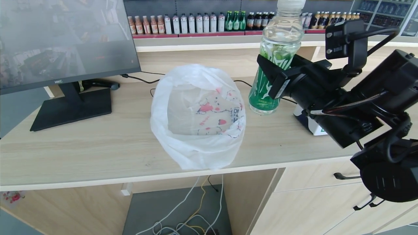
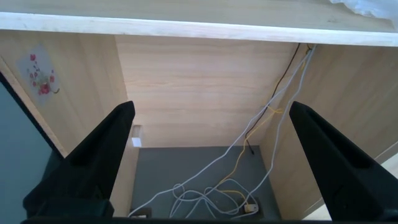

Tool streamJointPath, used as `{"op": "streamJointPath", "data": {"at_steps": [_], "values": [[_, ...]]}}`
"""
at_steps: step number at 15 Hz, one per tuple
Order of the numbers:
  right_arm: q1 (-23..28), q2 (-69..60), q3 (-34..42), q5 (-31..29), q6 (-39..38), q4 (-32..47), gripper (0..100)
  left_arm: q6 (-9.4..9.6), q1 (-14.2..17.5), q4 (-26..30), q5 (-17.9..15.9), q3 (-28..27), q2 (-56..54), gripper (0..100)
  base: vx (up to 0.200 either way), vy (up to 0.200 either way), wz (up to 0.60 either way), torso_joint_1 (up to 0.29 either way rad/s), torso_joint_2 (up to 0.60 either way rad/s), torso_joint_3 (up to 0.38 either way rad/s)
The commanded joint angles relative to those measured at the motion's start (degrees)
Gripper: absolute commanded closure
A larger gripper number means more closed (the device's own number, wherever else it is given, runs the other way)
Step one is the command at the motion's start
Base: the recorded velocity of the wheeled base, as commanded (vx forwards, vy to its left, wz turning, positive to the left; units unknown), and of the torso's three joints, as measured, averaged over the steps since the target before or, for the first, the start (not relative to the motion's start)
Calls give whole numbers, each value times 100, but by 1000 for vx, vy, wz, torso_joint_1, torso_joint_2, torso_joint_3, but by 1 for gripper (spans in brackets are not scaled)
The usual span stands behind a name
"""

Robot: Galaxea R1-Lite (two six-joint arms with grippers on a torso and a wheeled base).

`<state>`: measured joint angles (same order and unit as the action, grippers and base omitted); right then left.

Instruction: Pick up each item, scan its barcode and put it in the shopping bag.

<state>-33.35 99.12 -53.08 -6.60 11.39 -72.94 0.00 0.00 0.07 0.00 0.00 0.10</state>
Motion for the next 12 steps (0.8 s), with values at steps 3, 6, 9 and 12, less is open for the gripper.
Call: {"op": "streamJointPath", "data": {"at_steps": [3,6,9,12], "values": [[-154,248,-431,-17,13,131,100,0,0,1,0,0,-1,0,0,0,0,0,0,0],[-488,907,-1363,-35,197,473,100,0,9,1,0,0,-1,0,0,0,0,0,0,0],[-549,1364,-1627,-35,347,491,100,0,0,1,0,0,-1,0,0,0,0,0,0,0],[-611,1830,-2286,-35,356,588,100,0,0,1,0,0,-1,0,0,0,0,0,0,0]]}}
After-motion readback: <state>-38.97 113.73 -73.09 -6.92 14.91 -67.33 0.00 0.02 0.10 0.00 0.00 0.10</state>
